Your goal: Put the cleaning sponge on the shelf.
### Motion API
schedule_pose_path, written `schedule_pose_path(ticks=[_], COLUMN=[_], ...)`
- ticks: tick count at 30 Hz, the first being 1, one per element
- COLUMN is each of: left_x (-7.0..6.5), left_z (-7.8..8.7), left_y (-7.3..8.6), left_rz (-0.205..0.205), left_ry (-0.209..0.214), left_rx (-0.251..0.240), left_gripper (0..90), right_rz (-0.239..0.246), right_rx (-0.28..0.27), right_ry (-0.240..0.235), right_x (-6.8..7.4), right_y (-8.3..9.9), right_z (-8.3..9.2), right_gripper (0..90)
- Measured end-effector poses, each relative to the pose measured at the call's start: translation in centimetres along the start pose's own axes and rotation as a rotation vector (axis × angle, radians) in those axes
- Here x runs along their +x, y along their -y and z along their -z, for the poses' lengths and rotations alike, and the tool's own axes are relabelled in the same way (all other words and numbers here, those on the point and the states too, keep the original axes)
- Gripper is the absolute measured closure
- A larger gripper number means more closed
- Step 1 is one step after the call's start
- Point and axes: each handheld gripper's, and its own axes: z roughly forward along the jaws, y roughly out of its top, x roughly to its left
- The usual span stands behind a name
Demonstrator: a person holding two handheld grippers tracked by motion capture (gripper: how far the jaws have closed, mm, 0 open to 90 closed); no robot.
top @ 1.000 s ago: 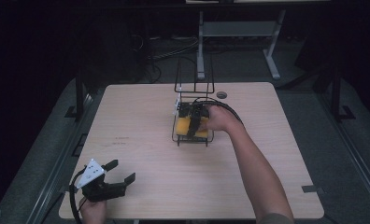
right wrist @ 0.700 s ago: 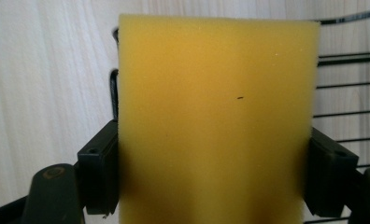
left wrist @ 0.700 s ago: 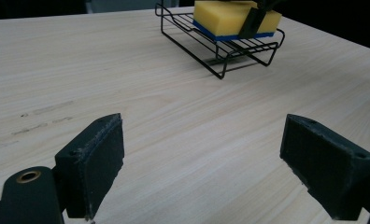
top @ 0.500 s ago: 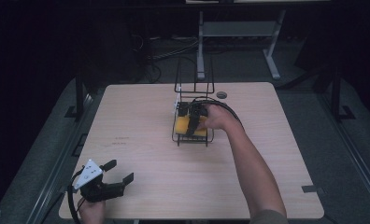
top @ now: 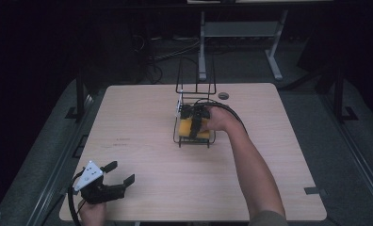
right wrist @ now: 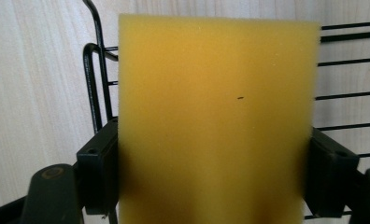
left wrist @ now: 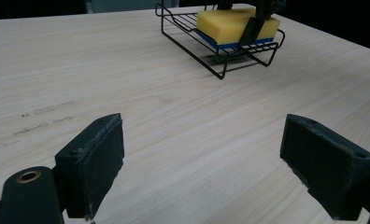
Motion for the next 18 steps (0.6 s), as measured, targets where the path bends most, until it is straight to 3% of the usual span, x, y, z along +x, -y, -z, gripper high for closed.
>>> schedule_pose_path(ticks=[13, 18], left_x=[0.09, 0.05], left_z=[0.05, 0.04], left_y=[0.02, 0.02], left_rz=[-0.001, -0.002], left_ry=[0.0, 0.0], left_rx=[0.0, 0.0], left_gripper=[13.0, 13.0], right_rz=[-0.019, -0.012], right_rx=[0.023, 0.009], right_ry=[-0.019, -0.014], right_x=[-0.01, -0.01], right_y=[0.13, 0.15], right_z=[-0.47, -0.28], right_gripper=[17.6, 16.5])
